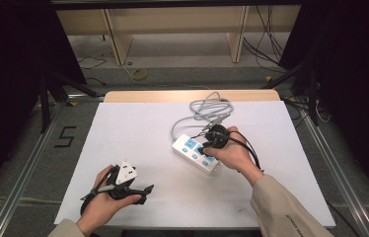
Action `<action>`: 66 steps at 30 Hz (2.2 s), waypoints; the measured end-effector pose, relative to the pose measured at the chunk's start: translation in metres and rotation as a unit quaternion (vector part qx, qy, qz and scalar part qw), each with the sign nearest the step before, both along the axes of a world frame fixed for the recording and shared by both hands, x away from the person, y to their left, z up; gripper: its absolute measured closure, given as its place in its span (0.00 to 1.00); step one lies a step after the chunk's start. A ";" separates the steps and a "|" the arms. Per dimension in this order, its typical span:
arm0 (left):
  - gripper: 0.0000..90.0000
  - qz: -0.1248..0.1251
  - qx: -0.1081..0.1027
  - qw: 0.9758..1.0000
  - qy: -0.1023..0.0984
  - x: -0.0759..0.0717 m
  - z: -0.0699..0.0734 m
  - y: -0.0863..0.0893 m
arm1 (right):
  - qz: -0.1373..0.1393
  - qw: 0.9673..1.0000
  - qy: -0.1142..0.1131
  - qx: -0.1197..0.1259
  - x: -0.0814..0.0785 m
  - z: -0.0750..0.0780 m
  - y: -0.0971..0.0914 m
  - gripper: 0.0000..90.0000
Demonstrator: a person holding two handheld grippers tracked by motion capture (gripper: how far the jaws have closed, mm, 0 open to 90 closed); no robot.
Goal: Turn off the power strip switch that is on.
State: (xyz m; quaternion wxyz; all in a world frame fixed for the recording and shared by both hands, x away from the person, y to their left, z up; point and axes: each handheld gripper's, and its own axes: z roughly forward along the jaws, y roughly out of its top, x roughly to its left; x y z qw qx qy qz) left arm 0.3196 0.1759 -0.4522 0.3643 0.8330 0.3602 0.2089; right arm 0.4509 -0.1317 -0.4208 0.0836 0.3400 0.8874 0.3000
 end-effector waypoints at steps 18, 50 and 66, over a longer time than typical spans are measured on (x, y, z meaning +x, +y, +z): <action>0.17 0.003 0.000 1.000 0.000 0.000 0.000 0.000 | -0.013 0.999 -0.028 0.030 -0.014 0.002 -0.027 0.60; 0.17 0.011 -0.003 1.000 0.002 0.001 0.000 0.000 | -0.066 0.993 -0.064 0.080 -0.054 0.002 -0.092 0.43; 0.17 0.012 -0.003 1.000 0.002 0.000 0.000 0.000 | -0.079 0.989 -0.074 0.103 -0.077 -0.004 -0.117 0.40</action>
